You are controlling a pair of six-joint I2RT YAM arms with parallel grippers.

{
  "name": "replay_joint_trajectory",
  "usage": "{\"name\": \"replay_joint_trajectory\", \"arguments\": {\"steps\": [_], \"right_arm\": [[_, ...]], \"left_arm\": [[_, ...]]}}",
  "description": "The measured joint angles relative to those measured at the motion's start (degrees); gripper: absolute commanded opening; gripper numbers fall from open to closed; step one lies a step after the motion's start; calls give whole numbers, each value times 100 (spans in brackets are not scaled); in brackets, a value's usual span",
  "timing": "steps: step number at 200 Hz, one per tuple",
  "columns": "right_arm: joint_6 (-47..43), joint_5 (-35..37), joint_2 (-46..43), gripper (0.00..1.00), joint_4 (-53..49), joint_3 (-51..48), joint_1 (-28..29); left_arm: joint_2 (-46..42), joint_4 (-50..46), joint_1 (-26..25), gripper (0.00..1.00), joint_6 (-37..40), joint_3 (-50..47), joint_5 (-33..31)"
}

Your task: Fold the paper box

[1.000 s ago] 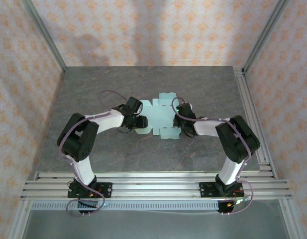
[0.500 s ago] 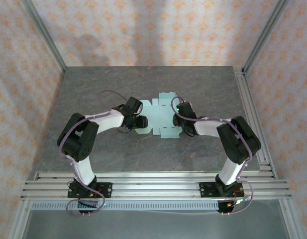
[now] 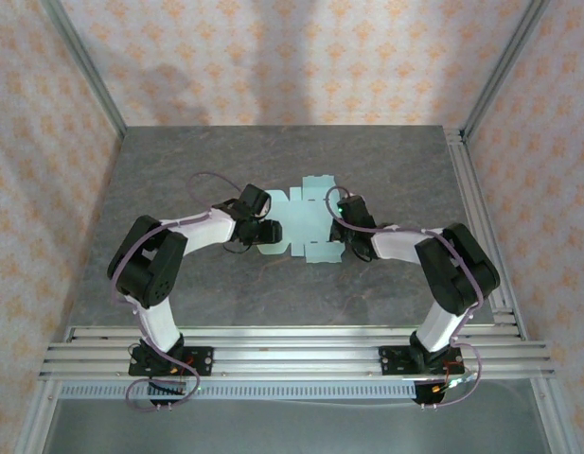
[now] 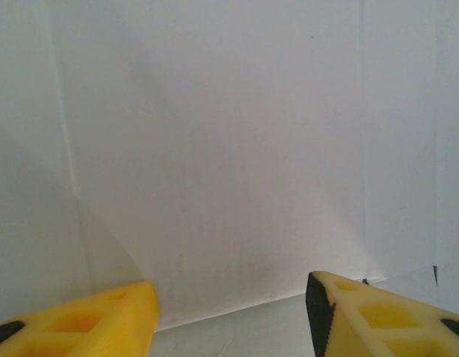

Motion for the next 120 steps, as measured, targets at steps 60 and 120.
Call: {"name": "replay_joint_trajectory", "arguments": {"steps": [60,120], "right_arm": [[-1401,33,4,0,-17,511,0],[-2564,162,343,0,376,811,-2]], "left_arm": [[-826,-380,0,82,-76,105,-98],[-280,-616,249,90,28,1996,87]]}}
